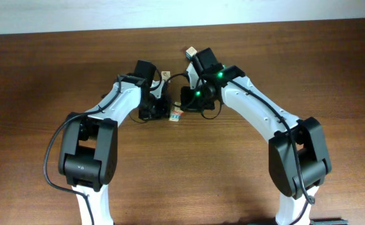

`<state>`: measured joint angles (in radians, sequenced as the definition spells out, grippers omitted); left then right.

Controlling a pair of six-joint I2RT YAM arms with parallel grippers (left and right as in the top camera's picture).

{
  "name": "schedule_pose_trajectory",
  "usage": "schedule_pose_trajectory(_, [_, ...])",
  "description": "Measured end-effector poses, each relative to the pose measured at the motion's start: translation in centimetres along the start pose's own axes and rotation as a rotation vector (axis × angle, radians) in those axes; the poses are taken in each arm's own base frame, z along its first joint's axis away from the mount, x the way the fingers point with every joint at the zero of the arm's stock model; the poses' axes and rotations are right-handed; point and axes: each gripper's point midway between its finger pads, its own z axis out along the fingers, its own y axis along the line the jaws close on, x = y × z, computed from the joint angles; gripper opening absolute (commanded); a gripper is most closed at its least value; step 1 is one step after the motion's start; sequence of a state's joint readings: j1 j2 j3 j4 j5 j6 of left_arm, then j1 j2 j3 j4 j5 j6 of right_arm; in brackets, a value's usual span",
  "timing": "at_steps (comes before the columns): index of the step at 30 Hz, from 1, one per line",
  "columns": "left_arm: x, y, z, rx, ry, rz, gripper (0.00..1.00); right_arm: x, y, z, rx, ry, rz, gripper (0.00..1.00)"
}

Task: Rotate 3 blocks

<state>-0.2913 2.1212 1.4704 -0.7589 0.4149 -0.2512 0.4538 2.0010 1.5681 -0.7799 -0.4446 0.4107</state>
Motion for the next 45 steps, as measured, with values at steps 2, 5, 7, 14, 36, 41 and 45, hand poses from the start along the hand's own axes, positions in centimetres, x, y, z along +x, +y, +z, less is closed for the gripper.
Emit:
schedule_pose_trajectory(2, [0.3,-1.0,0.2,0.029,0.012,0.013,0.0,0.3,0.3,0.2,-0.004,0.007,-0.007,0.04])
schedule_pose_trajectory(5, [0.5,-1.3,0.3,0.036,0.017,0.019,0.0,0.3,0.6,0.2,-0.014,0.011,-0.008,0.04])
schedule_pose_trajectory(7, [0.5,-1.4,0.3,0.042,0.019,0.018,0.0,0.3,0.6,0.2,-0.016,0.011,-0.008,0.04])
schedule_pose_trajectory(14, [0.5,-1.5,0.3,0.045,0.02,0.018,0.0,0.4,0.6,0.2,-0.018,0.013,-0.009,0.04])
schedule_pose_trajectory(36, [0.3,-2.0,-0.5,0.053,0.028,0.05,0.0,0.0,0.9,-1.4,0.027,0.016,-0.001,0.04])
schedule_pose_trajectory(41, [-0.5,-1.6,-1.2,0.021,0.006,0.06,0.0,-0.2,0.2,-1.7,0.033,0.017,0.017,0.04])
schedule_pose_trajectory(45, [-1.2,-0.1,-1.9,-0.003,-0.013,0.033,0.0,-0.6,-0.8,-2.2,0.043,0.01,0.028,0.04])
